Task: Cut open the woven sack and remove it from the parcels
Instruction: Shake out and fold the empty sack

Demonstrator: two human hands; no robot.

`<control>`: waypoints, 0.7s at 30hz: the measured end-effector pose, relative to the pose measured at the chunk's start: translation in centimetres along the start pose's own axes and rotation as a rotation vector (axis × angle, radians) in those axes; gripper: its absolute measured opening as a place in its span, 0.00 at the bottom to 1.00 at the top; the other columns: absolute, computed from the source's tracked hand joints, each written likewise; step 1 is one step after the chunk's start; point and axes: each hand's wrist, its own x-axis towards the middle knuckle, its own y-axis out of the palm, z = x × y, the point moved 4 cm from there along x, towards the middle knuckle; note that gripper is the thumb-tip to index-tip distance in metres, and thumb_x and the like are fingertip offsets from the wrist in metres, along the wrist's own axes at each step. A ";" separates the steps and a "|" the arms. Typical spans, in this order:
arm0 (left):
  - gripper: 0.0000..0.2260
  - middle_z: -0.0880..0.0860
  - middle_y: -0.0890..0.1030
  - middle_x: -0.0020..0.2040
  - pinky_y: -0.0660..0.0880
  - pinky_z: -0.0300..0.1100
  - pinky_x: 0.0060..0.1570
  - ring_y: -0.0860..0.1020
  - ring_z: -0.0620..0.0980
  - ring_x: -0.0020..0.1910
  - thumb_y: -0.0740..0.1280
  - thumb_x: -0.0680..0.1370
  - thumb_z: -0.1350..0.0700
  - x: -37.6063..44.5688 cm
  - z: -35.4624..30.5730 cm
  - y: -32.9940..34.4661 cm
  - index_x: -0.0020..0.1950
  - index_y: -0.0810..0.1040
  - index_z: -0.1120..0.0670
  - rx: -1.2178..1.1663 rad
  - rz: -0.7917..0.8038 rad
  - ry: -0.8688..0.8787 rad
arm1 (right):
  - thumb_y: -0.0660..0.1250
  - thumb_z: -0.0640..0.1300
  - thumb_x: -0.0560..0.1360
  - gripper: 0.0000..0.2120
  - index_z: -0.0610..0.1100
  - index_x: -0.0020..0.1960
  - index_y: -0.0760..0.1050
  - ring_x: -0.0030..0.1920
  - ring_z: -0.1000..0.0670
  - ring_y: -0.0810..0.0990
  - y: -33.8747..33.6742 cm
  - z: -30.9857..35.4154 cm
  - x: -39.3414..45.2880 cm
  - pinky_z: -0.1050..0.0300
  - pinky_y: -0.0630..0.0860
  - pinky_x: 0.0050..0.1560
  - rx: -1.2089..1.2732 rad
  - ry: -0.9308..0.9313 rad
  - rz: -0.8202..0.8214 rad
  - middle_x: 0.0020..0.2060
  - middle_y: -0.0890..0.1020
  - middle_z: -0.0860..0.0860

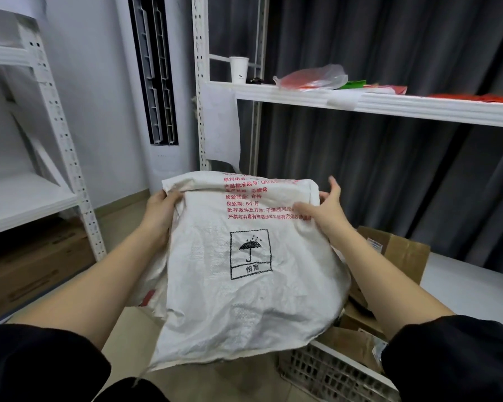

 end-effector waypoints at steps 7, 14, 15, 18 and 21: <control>0.08 0.49 0.83 0.35 0.77 0.37 0.38 0.81 0.45 0.35 0.60 0.78 0.62 0.6 -0.5 0.0 0.45 0.77 0.55 0.035 0.073 0.006 | 0.74 0.56 0.67 0.26 0.49 0.61 0.73 0.55 0.48 0.71 0.4 -0.2 1.1 0.52 0.75 0.54 -1.028 -0.117 0.201 0.54 0.68 0.49; 0.08 0.54 0.80 0.45 0.78 0.38 0.40 0.79 0.48 0.41 0.59 0.79 0.60 0.6 -0.8 0.4 0.54 0.75 0.56 0.145 0.039 0.011 | 0.71 0.43 0.69 0.10 0.44 0.45 0.70 0.40 0.52 0.74 -0.6 0.5 0.2 0.59 0.69 0.36 -0.389 -0.215 -0.017 0.38 0.76 0.53; 0.09 0.55 0.80 0.50 0.78 0.42 0.47 0.79 0.51 0.45 0.60 0.78 0.58 0.7 -0.8 0.4 0.56 0.75 0.56 0.168 0.017 0.011 | 0.72 0.43 0.70 0.12 0.44 0.46 0.69 0.39 0.55 0.74 -0.7 0.5 -0.1 0.62 0.69 0.35 -0.266 -0.196 -0.095 0.38 0.76 0.54; 0.23 0.56 0.78 0.60 0.73 0.56 0.61 0.77 0.57 0.57 0.58 0.68 0.43 3.9 1.4 -0.8 0.58 0.74 0.52 0.326 -0.054 0.064 | 0.74 0.43 0.70 0.20 0.44 0.57 0.68 0.44 0.61 0.75 -0.3 0.7 -0.8 0.72 0.70 0.37 0.067 -0.164 -0.219 0.45 0.75 0.58; 0.22 0.57 0.78 0.59 0.69 0.58 0.63 0.75 0.58 0.59 0.53 0.70 0.43 2.8 0.6 -0.1 0.58 0.71 0.53 0.406 -0.143 0.111 | 0.74 0.44 0.70 0.21 0.45 0.60 0.72 0.48 0.60 0.78 0.5 0.4 -1.0 0.72 0.72 0.39 0.183 -0.099 -0.218 0.49 0.79 0.55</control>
